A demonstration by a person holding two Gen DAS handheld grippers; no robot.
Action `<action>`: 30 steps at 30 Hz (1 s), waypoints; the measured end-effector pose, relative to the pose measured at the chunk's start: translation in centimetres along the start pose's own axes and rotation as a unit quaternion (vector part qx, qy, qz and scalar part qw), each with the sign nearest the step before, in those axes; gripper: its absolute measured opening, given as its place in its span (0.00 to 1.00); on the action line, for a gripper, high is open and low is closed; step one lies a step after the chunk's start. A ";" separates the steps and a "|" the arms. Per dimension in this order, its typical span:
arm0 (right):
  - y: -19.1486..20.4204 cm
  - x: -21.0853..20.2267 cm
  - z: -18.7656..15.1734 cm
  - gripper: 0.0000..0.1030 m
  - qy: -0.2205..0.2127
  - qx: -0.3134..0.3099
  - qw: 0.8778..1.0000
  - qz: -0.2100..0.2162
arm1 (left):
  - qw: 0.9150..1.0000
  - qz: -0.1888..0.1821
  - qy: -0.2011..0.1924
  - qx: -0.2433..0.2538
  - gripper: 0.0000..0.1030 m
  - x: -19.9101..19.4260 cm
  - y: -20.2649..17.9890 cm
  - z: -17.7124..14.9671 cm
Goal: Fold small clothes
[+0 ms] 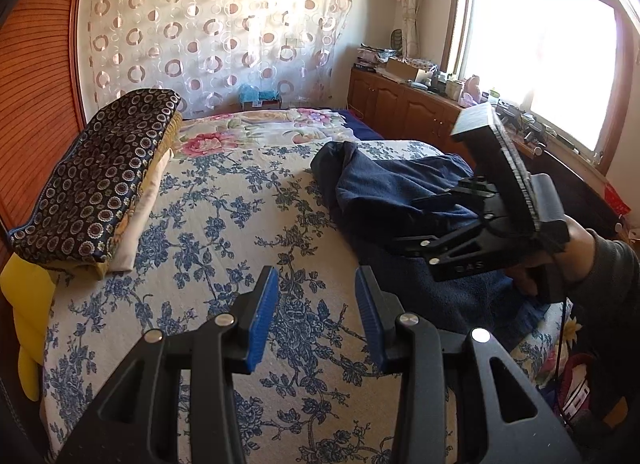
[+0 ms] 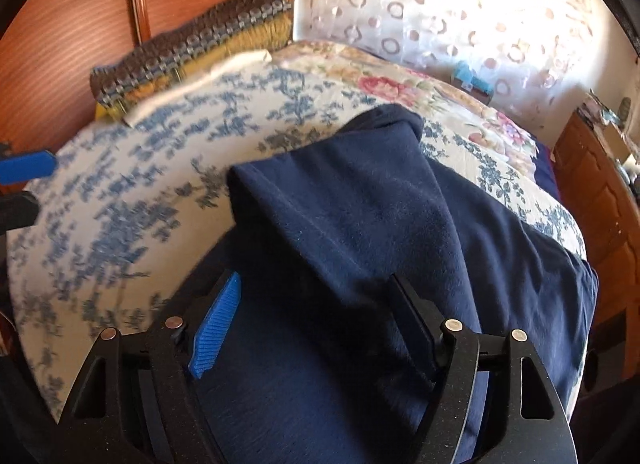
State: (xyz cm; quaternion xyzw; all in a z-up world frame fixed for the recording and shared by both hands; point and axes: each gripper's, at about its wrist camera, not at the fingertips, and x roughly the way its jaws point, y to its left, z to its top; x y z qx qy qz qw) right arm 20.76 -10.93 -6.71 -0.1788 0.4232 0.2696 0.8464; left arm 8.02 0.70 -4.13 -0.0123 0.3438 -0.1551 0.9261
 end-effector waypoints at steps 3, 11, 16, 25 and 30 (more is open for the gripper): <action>-0.2 0.6 -0.1 0.72 0.011 -0.010 1.000 -0.007 | 1.000 -0.003 0.003 -0.002 0.38 0.3 0.1 -0.2; -2.2 -1.1 -0.1 0.08 -0.031 0.021 0.999 -0.002 | 0.999 -0.033 0.009 -0.018 0.38 0.4 0.2 -0.3; -5.5 -4.5 0.3 0.07 -0.089 0.072 0.993 -0.002 | 0.999 -0.032 -0.001 -0.013 0.38 -0.4 -0.1 0.1; -13.6 -9.4 1.6 0.06 -0.129 0.138 0.980 -0.057 | 1.000 -0.028 -0.006 -0.002 0.38 -0.8 -0.8 0.3; -17.1 -9.2 1.2 0.06 -0.104 0.162 0.976 -0.097 | 1.000 -0.029 -0.002 0.002 0.38 -0.4 -1.1 0.2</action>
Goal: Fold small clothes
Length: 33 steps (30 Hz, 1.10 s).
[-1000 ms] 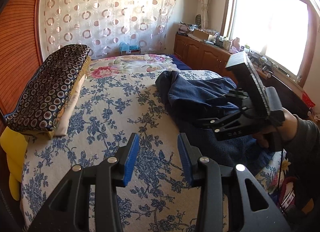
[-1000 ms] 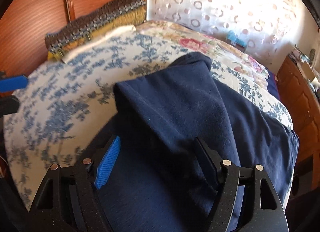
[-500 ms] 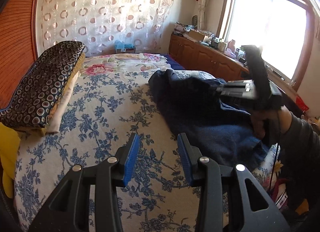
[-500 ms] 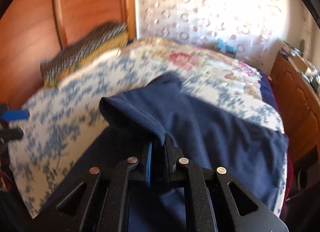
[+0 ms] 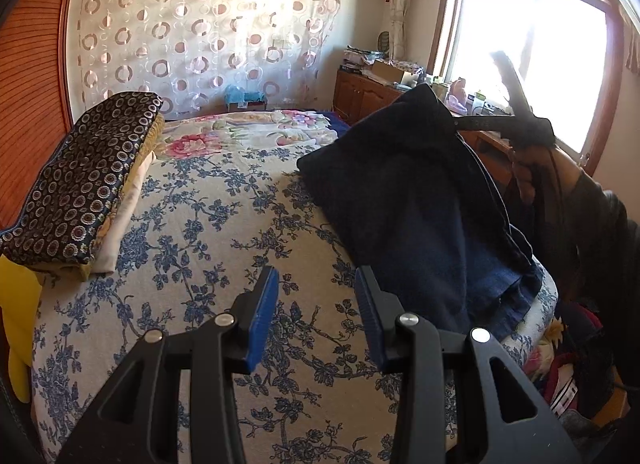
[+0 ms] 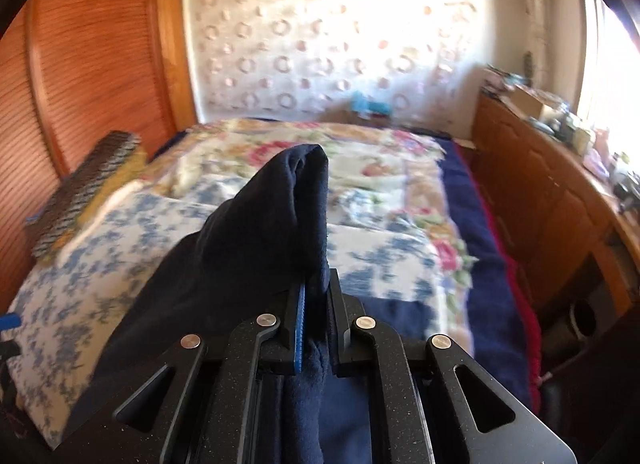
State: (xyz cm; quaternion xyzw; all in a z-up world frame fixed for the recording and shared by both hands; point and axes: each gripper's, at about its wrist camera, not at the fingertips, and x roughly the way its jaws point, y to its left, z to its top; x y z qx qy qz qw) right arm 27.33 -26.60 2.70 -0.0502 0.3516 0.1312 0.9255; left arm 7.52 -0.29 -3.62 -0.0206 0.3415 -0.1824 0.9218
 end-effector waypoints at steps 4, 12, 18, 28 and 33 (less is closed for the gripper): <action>-2.8 2.4 -0.4 0.06 0.038 0.017 0.996 -0.073 | 1.000 -0.003 0.005 0.002 0.38 0.4 -0.2 -0.2; -3.7 -1.1 -3.6 0.39 0.023 0.021 0.998 -0.061 | 1.000 -0.006 0.009 0.007 0.38 0.7 -0.7 -0.6; 0.1 -6.1 -9.5 0.39 0.024 0.002 1.000 0.008 | 1.000 -0.012 0.016 0.014 0.38 1.6 -2.0 -0.8; 2.4 -8.0 -16.6 0.39 0.049 0.004 0.998 0.028 | 0.999 -0.023 0.026 0.035 0.38 3.2 -5.0 -1.1; 2.0 -8.2 -18.1 0.39 0.053 0.018 0.998 0.031 | 0.998 -0.030 0.036 0.046 0.38 3.7 -6.0 -1.5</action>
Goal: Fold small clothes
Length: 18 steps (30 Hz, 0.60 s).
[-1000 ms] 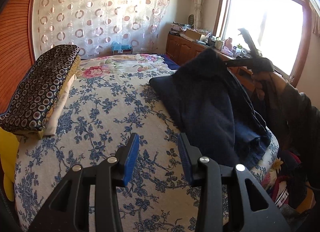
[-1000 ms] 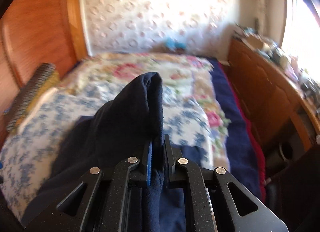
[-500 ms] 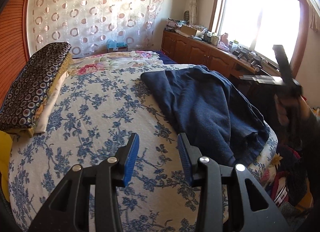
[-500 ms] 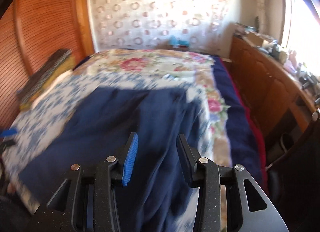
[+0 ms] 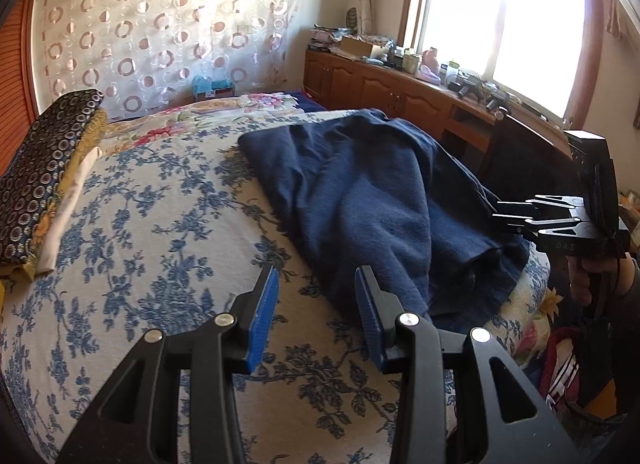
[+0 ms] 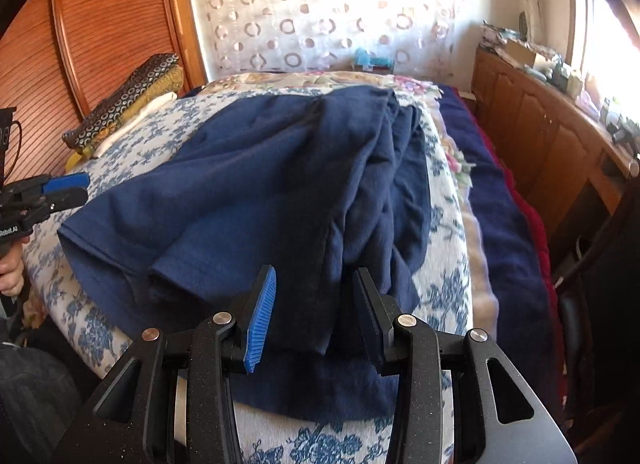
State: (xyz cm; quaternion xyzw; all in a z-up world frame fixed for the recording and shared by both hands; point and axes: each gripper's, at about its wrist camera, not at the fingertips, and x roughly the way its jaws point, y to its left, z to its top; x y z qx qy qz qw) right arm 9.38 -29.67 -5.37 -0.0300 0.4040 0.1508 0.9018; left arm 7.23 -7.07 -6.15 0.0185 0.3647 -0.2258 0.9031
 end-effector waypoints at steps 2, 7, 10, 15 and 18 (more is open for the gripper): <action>0.0 0.1 -0.4 0.38 0.003 0.003 1.000 0.002 | 1.000 -0.001 0.003 0.001 0.38 0.2 -0.2 -0.1; 0.7 0.3 -0.8 0.17 0.010 -0.015 1.000 0.002 | 1.000 -0.001 0.005 0.000 0.38 0.4 -0.1 -0.1; 0.8 -0.3 -0.8 0.04 -0.003 -0.016 1.000 0.004 | 1.000 0.000 0.007 0.000 0.38 0.4 -0.2 -0.2; 0.1 -4.0 -0.1 0.02 -0.051 -0.002 0.999 -0.001 | 1.000 -0.002 0.003 0.001 0.38 0.4 -0.3 0.0; -0.8 -5.7 0.1 0.02 -0.063 0.002 0.998 -0.014 | 1.000 -0.005 0.002 0.004 0.38 0.3 -0.4 0.0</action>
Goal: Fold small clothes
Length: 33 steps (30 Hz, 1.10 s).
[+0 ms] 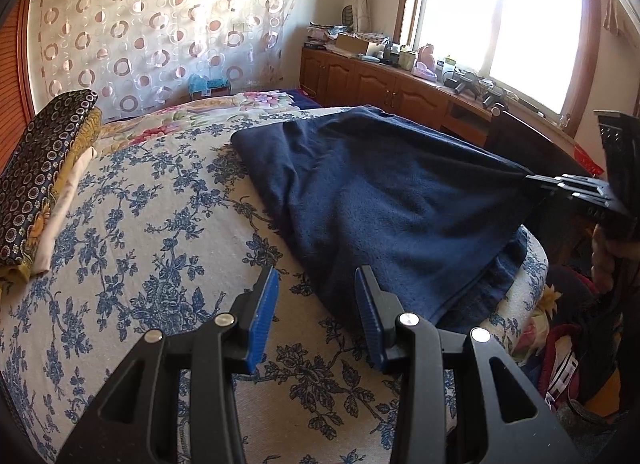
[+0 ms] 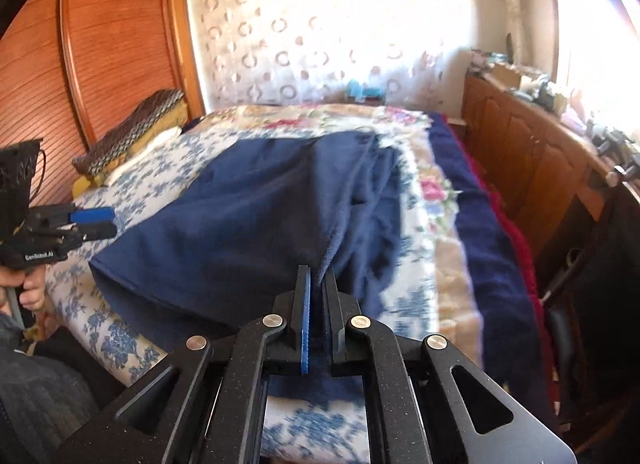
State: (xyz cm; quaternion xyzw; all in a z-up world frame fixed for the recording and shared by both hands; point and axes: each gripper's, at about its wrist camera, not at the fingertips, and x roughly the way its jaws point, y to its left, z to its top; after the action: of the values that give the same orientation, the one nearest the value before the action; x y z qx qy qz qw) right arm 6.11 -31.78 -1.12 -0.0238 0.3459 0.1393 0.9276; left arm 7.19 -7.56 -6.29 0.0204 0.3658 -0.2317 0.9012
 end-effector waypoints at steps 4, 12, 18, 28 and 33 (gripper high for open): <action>-1.7 -1.1 -0.4 0.02 0.003 0.011 1.000 -0.010 | 1.000 -0.006 0.002 0.005 0.38 0.2 -0.5 0.0; -1.9 0.7 -2.6 0.02 0.045 0.002 0.999 -0.029 | 1.000 -0.016 0.018 0.011 0.38 1.3 -1.2 -0.4; -2.2 1.3 -3.0 0.02 0.044 0.018 0.998 -0.029 | 0.999 -0.017 0.031 0.012 0.38 2.2 -1.4 -0.9; -2.6 1.2 -2.6 0.62 0.032 0.040 0.998 -0.049 | 0.998 -0.018 0.047 0.021 0.38 3.8 -1.7 -2.1; -2.6 1.9 -2.7 0.64 0.034 0.053 0.998 -0.032 | 0.999 -0.014 0.032 0.024 0.40 3.6 -1.9 -2.5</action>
State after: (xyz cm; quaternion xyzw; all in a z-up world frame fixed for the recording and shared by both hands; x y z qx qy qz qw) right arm 6.47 -34.17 -4.58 0.0101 0.3828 0.0903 0.9193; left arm 6.97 -10.15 -10.31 0.0447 0.3890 -0.2526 0.8848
